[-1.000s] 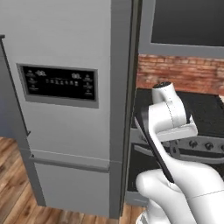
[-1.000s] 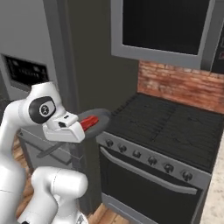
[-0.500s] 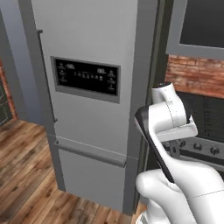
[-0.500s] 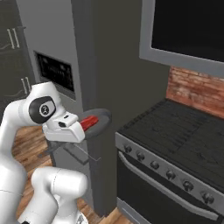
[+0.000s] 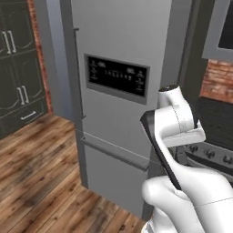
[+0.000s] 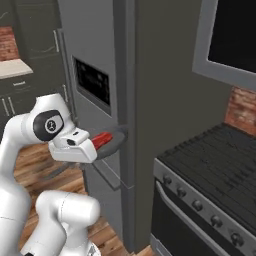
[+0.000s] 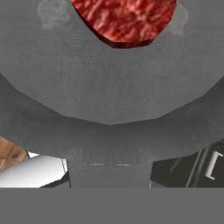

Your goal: Pick up the pan with the steak in it and place it on the dining table. Then place the steak on the plate.

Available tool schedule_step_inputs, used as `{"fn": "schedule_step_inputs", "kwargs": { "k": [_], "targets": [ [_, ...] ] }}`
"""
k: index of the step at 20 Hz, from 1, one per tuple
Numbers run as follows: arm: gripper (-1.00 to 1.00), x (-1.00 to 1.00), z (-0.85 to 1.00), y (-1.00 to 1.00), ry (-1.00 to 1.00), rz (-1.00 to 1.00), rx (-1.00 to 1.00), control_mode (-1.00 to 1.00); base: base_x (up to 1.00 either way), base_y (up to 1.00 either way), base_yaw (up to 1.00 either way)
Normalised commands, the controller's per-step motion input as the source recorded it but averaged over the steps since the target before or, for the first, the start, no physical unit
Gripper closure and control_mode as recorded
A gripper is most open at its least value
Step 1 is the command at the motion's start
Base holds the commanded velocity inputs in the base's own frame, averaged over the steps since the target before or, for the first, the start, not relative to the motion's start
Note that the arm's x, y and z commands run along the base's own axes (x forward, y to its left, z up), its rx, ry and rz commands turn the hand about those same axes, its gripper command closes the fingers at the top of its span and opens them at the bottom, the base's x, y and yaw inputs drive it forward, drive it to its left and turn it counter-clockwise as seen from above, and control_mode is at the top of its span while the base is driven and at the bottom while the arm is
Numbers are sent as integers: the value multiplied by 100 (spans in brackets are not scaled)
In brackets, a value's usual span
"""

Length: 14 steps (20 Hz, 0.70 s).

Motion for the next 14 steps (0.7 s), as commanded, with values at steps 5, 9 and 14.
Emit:
{"fn": "schedule_step_inputs", "kwargs": {
  "k": [5, 9, 14],
  "targets": [
    [100, 0, 0, 0, 0, 0, 0, 100, -7, 31, 36],
    [100, 0, 0, 0, 0, 0, 0, 100, 0, 28, 29],
    [100, 0, 0, 0, 0, 0, 0, 100, -15, 21, 34]
  ]
}}
